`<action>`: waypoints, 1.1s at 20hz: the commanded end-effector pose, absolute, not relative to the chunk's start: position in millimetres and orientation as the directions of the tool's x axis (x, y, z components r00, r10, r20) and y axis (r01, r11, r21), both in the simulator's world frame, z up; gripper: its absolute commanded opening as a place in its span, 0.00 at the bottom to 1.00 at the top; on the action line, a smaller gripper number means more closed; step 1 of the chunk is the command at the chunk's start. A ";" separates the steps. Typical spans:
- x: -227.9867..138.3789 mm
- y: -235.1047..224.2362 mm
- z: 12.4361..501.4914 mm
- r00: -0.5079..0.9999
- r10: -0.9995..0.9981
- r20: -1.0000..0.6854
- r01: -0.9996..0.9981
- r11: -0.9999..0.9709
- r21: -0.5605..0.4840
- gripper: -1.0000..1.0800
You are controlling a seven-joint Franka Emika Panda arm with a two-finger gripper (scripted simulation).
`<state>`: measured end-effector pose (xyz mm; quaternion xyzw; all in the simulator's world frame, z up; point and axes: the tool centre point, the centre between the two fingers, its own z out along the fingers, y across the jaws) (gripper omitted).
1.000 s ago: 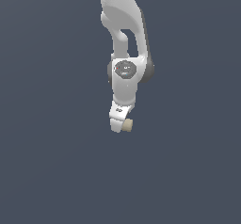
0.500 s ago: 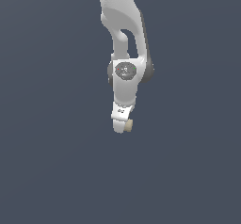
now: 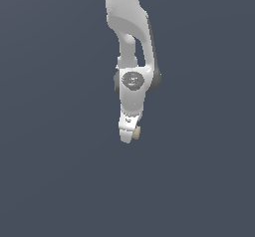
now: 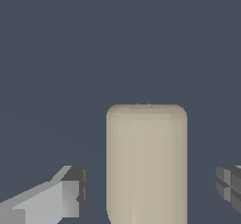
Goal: Pick up the object and move it to a goal position.
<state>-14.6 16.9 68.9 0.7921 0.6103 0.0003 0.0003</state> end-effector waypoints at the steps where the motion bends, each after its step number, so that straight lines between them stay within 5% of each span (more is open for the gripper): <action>1: -15.5 16.7 55.3 0.254 0.967 0.000 0.967 -0.254 0.000 0.96; 8: -14.6 16.9 39.7 0.252 0.968 0.000 0.968 -0.252 0.000 0.96; 9: -14.6 16.9 39.7 0.252 0.968 0.000 0.968 -0.252 0.000 0.00; 22: -13.3 18.2 43.3 0.253 0.968 0.000 0.968 -0.253 0.002 0.00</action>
